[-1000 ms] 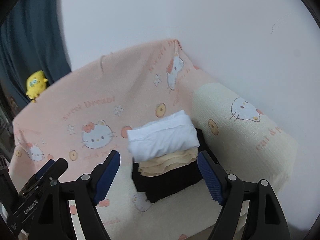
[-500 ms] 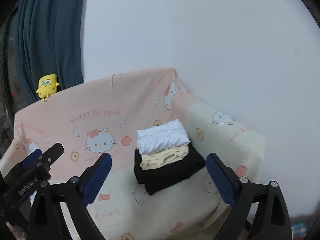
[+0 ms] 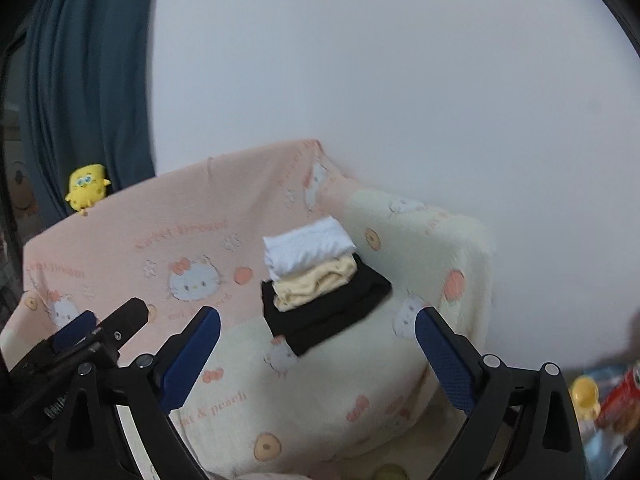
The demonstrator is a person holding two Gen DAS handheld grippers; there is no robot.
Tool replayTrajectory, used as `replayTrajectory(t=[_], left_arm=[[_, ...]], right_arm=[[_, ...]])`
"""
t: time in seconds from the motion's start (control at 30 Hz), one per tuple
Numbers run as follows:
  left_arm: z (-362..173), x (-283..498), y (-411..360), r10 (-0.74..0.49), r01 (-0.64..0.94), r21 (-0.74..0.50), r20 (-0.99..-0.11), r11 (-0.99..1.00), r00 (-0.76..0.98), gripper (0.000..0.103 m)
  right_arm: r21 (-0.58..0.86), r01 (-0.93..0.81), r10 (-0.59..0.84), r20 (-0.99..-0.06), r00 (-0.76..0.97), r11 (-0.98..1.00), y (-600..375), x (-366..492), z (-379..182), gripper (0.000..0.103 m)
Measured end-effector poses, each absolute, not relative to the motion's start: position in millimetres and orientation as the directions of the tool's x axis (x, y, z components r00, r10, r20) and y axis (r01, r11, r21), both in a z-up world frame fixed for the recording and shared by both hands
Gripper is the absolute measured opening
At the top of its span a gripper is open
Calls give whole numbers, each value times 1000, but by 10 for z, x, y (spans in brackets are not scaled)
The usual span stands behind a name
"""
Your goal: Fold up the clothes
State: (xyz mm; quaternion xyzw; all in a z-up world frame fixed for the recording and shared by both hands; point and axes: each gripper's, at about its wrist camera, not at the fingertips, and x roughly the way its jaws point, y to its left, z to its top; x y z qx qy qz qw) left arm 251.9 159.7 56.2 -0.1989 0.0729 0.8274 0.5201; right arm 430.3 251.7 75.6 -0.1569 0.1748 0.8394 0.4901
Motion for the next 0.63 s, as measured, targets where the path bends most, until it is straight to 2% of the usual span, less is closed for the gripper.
replayTrajectory(t=[0.1,0.2,0.37,0.63], left_arm=[[435,2624,1616,786,-875,29,-426,-483,-448,95],[341,2601,1590,784,-888,8,-464,-461,-411,95],[289,2528,1535,808,-903,-119,-505,-413,-303,95],[300,2610,1472,813,-913,-59,-479,-405,-330,95]], right_arm=[[119,-882,764,-455,-457,-457,2435,4313,642,99],[56,-889,771,-476,-423,-454,2386,4314,552,99],[14,-897,776,-497,-390,-442,2411,4371,463,100],[51,-898,756,-520,-398,-437,2475,4409,396,100]])
